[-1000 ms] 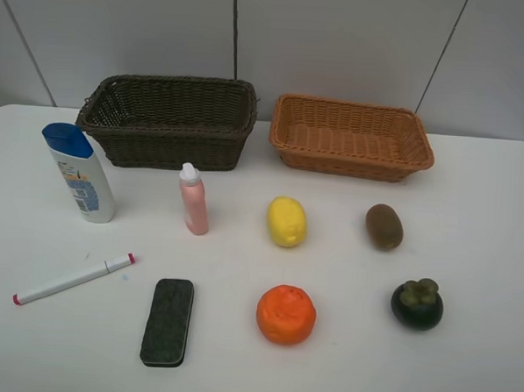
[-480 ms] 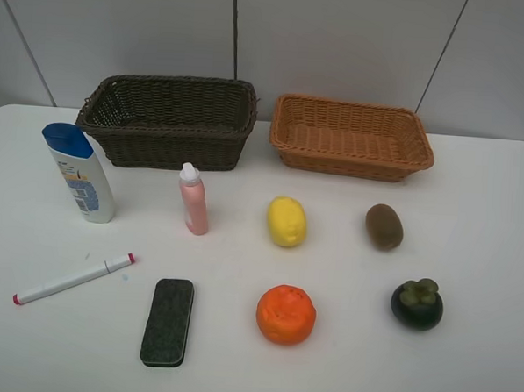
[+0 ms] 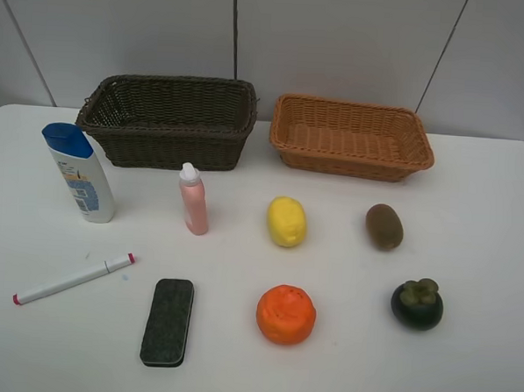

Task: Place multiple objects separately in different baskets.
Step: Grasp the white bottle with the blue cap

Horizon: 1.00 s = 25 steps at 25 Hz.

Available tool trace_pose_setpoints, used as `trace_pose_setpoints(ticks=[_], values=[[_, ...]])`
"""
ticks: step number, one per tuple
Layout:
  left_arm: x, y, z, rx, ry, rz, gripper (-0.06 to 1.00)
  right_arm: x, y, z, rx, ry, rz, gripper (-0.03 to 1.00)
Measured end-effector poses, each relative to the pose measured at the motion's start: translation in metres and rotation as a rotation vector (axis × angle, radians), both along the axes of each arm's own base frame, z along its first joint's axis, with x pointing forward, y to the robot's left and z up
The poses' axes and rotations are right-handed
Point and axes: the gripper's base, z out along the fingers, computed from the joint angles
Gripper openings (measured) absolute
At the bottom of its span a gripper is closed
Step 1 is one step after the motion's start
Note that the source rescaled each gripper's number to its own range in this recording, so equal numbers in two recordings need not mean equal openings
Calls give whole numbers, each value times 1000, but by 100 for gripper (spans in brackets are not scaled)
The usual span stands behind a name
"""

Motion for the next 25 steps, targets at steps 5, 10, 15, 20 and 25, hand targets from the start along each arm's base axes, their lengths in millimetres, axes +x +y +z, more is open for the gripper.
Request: trace_pose_setpoints(ticks=[5, 10, 15, 20, 25], values=[[49, -1, 13, 64, 64, -72, 100, 0, 0, 0, 0, 0, 0, 98], [125, -3, 22, 109, 138, -134, 100, 0, 0, 0, 0, 0, 0, 98], [199, -7, 26, 143, 255, -230, 100, 0, 0, 0, 0, 0, 0, 98], [260, -11, 37, 212, 315, -414, 100, 0, 0, 0, 0, 0, 0, 98], [299, -21, 40, 308, 274, -601, 100, 0, 0, 0, 0, 0, 0, 98]])
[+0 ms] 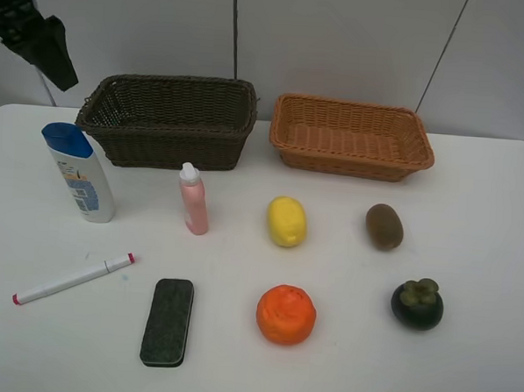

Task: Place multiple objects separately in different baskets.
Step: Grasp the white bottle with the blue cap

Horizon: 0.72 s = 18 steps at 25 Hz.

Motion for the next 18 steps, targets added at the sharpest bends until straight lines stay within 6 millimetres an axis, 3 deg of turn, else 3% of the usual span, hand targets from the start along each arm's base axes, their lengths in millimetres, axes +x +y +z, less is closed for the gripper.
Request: trace_pose_setpoints(ticks=[6, 11, 18], values=[[23, -19, -25, 146, -30, -308, 100, 0, 0, 0, 0, 0, 0, 98], [35, -23, -57, 194, 42, -362, 100, 0, 0, 0, 0, 0, 0, 98], [38, -27, -83, 182, 132, -519, 100, 0, 0, 0, 0, 0, 0, 98]])
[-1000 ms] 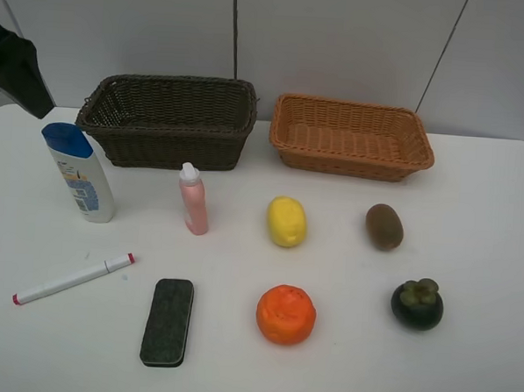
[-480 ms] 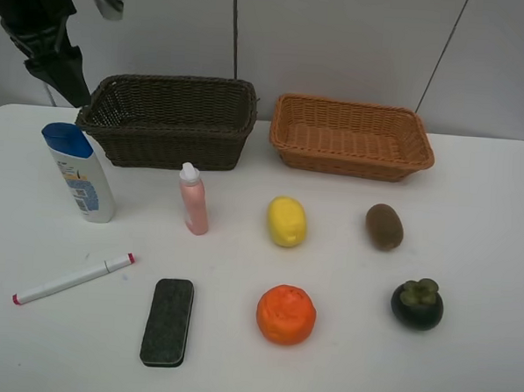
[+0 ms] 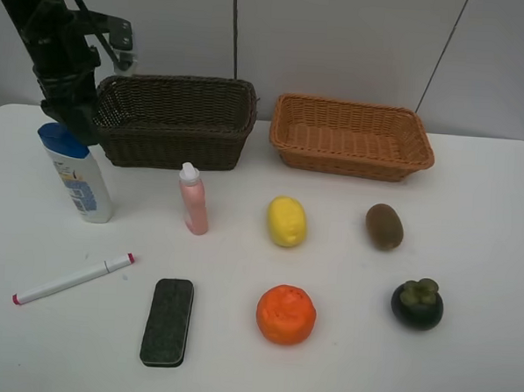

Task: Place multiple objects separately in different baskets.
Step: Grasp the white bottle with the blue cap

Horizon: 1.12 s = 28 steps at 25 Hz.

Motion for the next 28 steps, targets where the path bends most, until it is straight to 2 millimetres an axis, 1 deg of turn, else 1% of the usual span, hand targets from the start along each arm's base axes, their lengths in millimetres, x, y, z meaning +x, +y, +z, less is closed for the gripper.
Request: trace_pose_setpoints(ticks=[7, 19, 24, 28], values=[[2, 3, 0, 39, -18, -52, 100, 0, 0, 0, 0, 0, 0, 98], [4, -1, 1, -2, -44, -43, 100, 0, 0, 0, 0, 0, 0, 98], [6, -2, 1, -5, -73, -94, 100, 0, 0, 0, 0, 0, 0, 98], [4, -5, 1, -38, -57, -107, 100, 0, 0, 0, 1, 0, 0, 98]])
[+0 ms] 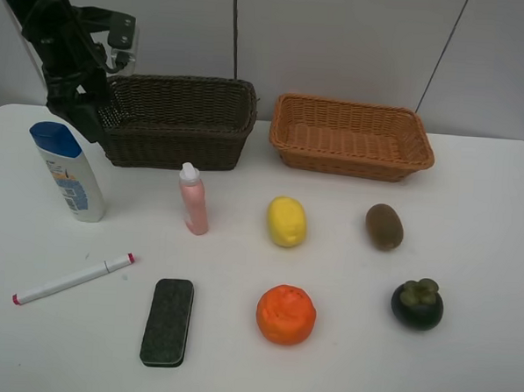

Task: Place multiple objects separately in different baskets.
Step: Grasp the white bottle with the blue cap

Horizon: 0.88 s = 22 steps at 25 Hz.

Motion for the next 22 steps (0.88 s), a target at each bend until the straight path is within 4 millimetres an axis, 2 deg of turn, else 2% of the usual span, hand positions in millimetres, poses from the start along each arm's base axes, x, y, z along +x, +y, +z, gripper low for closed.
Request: trace_pose_setpoints(ticks=[3, 12, 22], values=[[-4, -1, 5, -11, 36, -19, 100, 0, 0, 0, 0, 0, 0, 98], [-18, 2, 55, -7, -90, -27, 100, 0, 0, 0, 0, 0, 0, 98], [-56, 11, 63, 36, -76, -35, 100, 0, 0, 0, 0, 0, 0, 98]])
